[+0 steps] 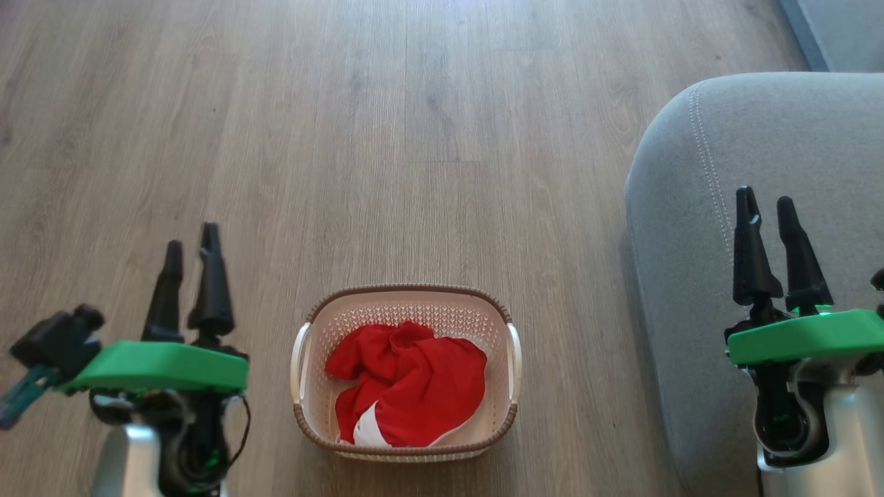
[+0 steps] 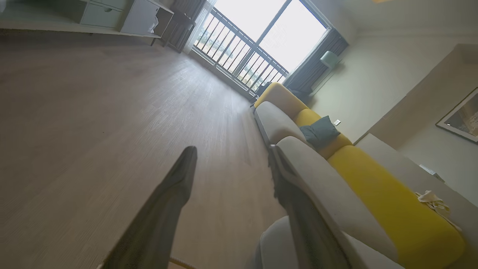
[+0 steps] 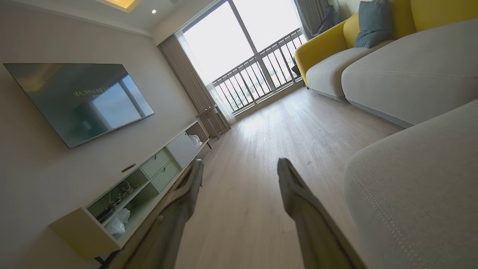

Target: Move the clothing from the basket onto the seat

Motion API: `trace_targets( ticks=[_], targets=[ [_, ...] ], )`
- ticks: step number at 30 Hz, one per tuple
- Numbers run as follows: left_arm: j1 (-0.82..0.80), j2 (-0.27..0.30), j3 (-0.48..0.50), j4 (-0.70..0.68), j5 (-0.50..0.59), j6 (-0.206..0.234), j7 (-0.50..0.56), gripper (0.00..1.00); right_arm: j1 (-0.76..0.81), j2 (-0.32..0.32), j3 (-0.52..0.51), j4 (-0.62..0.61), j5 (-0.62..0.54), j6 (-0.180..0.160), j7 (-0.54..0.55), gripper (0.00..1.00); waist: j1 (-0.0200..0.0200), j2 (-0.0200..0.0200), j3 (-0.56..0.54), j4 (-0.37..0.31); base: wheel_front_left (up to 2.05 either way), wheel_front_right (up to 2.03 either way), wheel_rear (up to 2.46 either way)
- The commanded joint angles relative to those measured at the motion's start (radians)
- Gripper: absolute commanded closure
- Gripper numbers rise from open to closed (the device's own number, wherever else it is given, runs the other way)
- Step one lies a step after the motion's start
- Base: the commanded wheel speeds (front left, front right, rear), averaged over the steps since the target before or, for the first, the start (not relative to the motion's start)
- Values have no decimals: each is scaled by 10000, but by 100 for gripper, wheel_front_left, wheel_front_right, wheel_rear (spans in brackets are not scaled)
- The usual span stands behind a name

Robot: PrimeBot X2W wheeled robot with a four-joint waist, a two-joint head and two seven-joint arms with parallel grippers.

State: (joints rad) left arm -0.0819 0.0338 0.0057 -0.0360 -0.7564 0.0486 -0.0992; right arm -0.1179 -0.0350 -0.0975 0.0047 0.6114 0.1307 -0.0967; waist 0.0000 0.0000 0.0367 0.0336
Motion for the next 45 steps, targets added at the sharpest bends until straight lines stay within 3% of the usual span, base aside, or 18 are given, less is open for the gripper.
trace_targets(
  ticks=[1, 5, 13, 33, 39, 45],
  targets=[
    [-491, 104, 40, -529, 387, 78, -103, 0, -553, -99, 84, -476, -347, 0, -117, 0, 0, 0, 8, 12, 0, 0, 0],
    [-523, 108, -527, -633, 1301, 368, -220, 0, -585, -103, 280, -627, -1192, 0, -235, 0, 0, 0, 29, 47, 0, 0, 0],
    [-491, 244, -1337, -26, 2556, 451, -453, 0, -590, -112, 356, -680, -2345, 0, -470, 0, 0, 0, 24, 27, 0, 0, 0],
    [-947, 911, -2647, -869, 5238, 2919, -1039, 0, -637, -132, 903, -969, -5093, 0, -1060, 0, 0, 0, -41, -3, 0, 0, 0],
    [-836, 992, -3102, -379, 5487, 2922, -1184, 0, -580, -137, 929, -768, -5495, 0, -1206, 0, 0, 0, -56, -10, 0, 0, 0],
    [-649, 677, -2906, 515, 5508, 2218, -1360, 0, -403, -143, 958, 82, -5892, 0, -1383, 0, 0, 0, -93, -13, 0, 0, 0]
  ],
)
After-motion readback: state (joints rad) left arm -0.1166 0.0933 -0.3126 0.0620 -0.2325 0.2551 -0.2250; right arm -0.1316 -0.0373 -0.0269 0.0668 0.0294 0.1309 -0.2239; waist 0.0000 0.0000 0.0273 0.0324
